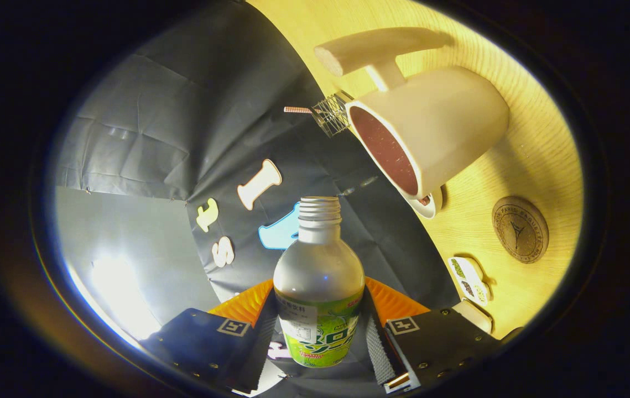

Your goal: Take the bottle from table, then pour the juice into the cup, finally place the bottle on the coaster

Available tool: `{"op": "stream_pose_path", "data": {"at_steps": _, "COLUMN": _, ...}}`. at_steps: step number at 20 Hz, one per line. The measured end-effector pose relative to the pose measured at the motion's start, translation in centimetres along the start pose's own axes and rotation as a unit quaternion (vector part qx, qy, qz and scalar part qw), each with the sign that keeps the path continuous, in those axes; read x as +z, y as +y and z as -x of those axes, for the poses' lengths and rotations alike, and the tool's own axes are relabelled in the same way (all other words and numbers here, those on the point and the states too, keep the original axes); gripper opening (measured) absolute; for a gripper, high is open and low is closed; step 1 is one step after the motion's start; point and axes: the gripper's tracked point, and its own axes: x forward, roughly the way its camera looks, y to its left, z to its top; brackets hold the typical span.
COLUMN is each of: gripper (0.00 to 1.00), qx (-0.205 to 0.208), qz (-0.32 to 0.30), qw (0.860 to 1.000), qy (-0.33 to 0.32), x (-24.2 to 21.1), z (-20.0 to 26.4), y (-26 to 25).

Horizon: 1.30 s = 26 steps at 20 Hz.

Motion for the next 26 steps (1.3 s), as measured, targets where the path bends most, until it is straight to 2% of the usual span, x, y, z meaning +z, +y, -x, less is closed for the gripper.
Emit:
{"op": "stream_pose_path", "data": {"at_steps": 20, "gripper": 0.75, "qx": 0.0, "qz": 0.021, "qw": 1.0, "qy": -0.002, "x": 1.2, "z": 0.0, "y": -0.3}}
{"op": "stream_pose_path", "data": {"at_steps": 26, "gripper": 0.75, "qx": -0.015, "qz": 0.035, "qw": 0.999, "qy": -0.004, "x": 1.7, "z": 0.0, "y": -0.9}}
